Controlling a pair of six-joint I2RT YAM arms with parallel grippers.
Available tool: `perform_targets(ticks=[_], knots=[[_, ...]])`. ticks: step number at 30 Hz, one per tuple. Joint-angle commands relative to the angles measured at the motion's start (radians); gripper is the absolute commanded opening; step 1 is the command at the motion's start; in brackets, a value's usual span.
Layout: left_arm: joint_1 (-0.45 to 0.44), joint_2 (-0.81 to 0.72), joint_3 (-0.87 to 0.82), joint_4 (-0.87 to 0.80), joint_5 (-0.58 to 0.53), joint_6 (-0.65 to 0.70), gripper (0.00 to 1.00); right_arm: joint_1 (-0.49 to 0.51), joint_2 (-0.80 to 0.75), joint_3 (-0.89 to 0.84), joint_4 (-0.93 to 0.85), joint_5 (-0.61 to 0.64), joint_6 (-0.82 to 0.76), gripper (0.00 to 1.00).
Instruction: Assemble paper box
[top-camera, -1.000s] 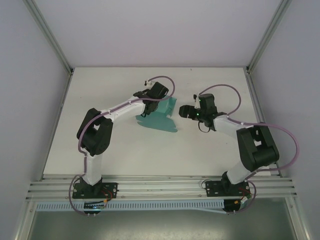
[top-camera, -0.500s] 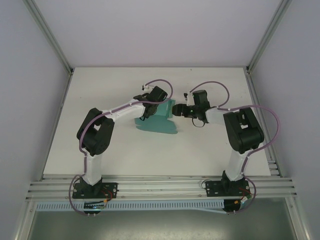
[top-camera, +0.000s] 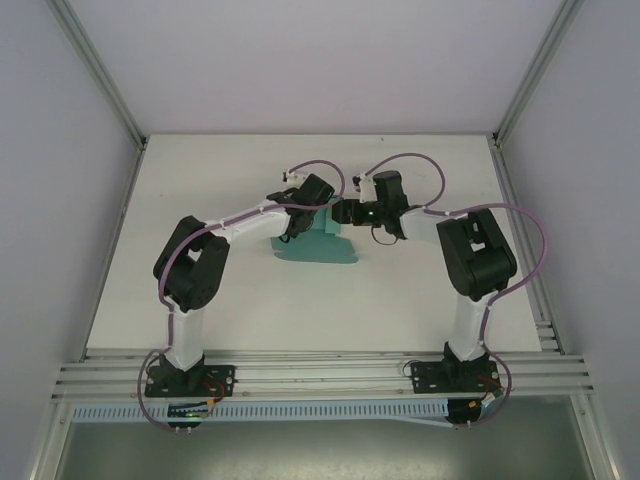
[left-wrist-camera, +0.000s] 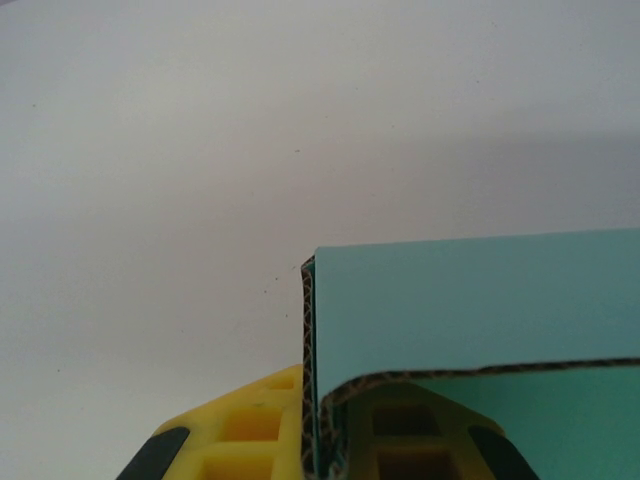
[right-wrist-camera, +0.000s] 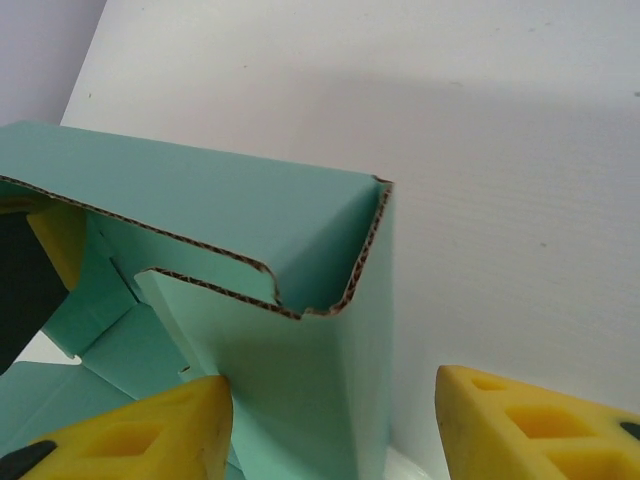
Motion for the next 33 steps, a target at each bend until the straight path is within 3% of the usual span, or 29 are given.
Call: perform_targets(ticks=[1, 10, 13, 18, 23, 27, 29, 33], knots=[[0.000, -0.022, -0.022, -0.015, -0.029, -0.012, 0.00, 0.026, 0.029, 0.039, -0.044, 0.073, 0.012, 0.55], [-0.006, -0.048, -0.037, 0.007, -0.022, -0.024, 0.00, 0.120, 0.078, 0.162, -0.244, 0.330, -0.013, 0.55], [-0.009, -0.051, -0.042, 0.007, -0.052, -0.025, 0.00, 0.131, 0.082, 0.175, -0.273, 0.385, -0.007, 0.49], [-0.009, -0.061, -0.054, 0.030, -0.030, -0.030, 0.00, 0.132, 0.077, 0.123, -0.217, 0.330, 0.031, 0.50], [-0.010, -0.066, -0.062, 0.044, -0.028, -0.026, 0.00, 0.133, 0.074, 0.069, -0.070, 0.198, 0.023, 0.40], [-0.010, -0.065, -0.062, 0.034, -0.026, -0.029, 0.00, 0.133, 0.079, 0.061, -0.004, 0.134, 0.025, 0.41], [-0.010, -0.063, -0.065, 0.034, -0.015, -0.033, 0.00, 0.133, 0.095, 0.069, -0.015, 0.133, 0.020, 0.46], [-0.010, -0.058, -0.065, 0.034, -0.002, -0.035, 0.00, 0.140, 0.114, 0.095, -0.066, 0.180, 0.011, 0.43]])
